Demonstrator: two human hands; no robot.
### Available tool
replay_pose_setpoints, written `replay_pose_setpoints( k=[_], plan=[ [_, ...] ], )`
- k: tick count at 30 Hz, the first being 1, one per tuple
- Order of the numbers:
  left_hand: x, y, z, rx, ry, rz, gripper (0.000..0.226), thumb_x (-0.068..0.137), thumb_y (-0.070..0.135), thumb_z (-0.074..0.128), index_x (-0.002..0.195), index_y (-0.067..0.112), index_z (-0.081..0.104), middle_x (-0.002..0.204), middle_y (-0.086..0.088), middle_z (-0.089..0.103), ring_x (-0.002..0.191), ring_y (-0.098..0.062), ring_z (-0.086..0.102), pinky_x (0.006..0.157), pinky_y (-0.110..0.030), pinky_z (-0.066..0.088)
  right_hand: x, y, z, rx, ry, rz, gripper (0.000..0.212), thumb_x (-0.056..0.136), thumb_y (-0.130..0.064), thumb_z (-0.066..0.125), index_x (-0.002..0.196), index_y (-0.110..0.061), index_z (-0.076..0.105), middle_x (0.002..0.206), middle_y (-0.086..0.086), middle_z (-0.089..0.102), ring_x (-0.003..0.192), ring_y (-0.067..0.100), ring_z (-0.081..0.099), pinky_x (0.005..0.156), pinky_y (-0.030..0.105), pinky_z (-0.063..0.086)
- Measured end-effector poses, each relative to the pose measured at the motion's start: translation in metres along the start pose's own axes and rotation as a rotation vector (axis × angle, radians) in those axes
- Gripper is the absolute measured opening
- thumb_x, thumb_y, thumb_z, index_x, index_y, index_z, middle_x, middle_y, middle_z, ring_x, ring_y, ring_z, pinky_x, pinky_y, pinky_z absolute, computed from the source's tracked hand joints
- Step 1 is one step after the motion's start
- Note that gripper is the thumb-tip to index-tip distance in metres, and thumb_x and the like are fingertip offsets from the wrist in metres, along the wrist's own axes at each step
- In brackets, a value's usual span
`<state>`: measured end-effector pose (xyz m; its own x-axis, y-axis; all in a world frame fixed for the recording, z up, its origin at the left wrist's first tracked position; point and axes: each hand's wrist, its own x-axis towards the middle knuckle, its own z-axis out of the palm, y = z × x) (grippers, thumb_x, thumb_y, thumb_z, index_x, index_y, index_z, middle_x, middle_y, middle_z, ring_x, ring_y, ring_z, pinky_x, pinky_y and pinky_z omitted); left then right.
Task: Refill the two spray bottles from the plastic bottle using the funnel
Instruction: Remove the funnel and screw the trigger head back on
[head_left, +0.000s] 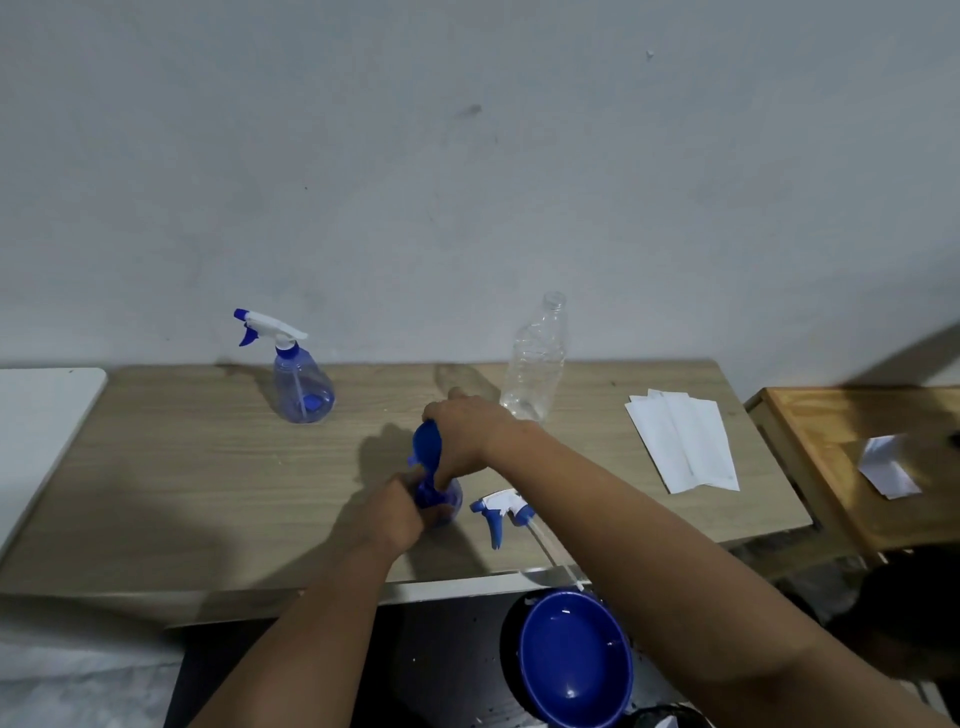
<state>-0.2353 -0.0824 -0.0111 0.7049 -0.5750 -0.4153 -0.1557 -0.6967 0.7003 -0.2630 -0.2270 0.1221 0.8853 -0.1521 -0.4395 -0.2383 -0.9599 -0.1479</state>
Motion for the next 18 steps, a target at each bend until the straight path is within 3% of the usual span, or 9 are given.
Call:
replay_pose_setpoints(
  k=[2,6,11,13,18],
  plan=[
    [-0.001,-0.001,-0.002,0.083,0.018,0.034,0.030,0.072,0.054,0.080,0.096,0.051,0.063,0.078,0.018,0.066,0.072,-0.001,0.059,0.063,-0.022,0.043,-0.002,0.016,-0.005,0.156,0.030,0.043,0.085,0.067,-0.041,0.091,0.139,-0.021,0.052,0.128,0.002,0.055,0.106,0.024,0.057,0.089,0.041,0.057],
    [-0.005,0.003,-0.005,0.164,0.085,0.087,0.039,0.074,0.054,0.077,0.106,0.035,0.067,0.076,0.016,0.056,0.063,0.003,0.047,0.051,-0.010,0.028,-0.007,0.054,0.017,0.543,0.132,0.171,0.083,0.063,-0.029,0.090,0.136,-0.023,0.050,0.117,-0.002,0.061,0.097,0.019,0.063,0.076,0.032,0.054],
    [-0.006,0.002,-0.010,0.165,0.062,0.123,0.050,0.075,0.051,0.079,0.119,0.032,0.064,0.104,0.011,0.066,0.090,-0.010,0.058,0.069,-0.005,0.036,0.010,0.066,0.085,0.912,0.371,0.345,0.074,0.062,-0.035,0.097,0.119,-0.024,0.051,0.109,-0.008,0.061,0.101,0.016,0.063,0.075,0.025,0.047],
    [-0.006,0.002,-0.012,0.225,0.079,0.117,0.058,0.073,0.058,0.077,0.124,0.035,0.061,0.112,0.012,0.067,0.098,-0.011,0.061,0.079,-0.020,0.042,0.022,0.065,0.109,1.007,0.427,0.407,0.075,0.064,-0.038,0.098,0.121,-0.022,0.052,0.115,-0.003,0.063,0.103,0.019,0.064,0.081,0.028,0.048],
    [-0.005,0.004,-0.012,0.215,0.071,0.128,0.069,0.076,0.051,0.079,0.138,0.031,0.056,0.127,0.010,0.064,0.114,-0.013,0.059,0.081,-0.016,0.032,0.050,0.059,0.136,0.993,0.429,0.451,0.077,0.069,-0.034,0.095,0.132,-0.015,0.054,0.125,0.004,0.066,0.109,0.024,0.064,0.091,0.035,0.052]
  ],
)
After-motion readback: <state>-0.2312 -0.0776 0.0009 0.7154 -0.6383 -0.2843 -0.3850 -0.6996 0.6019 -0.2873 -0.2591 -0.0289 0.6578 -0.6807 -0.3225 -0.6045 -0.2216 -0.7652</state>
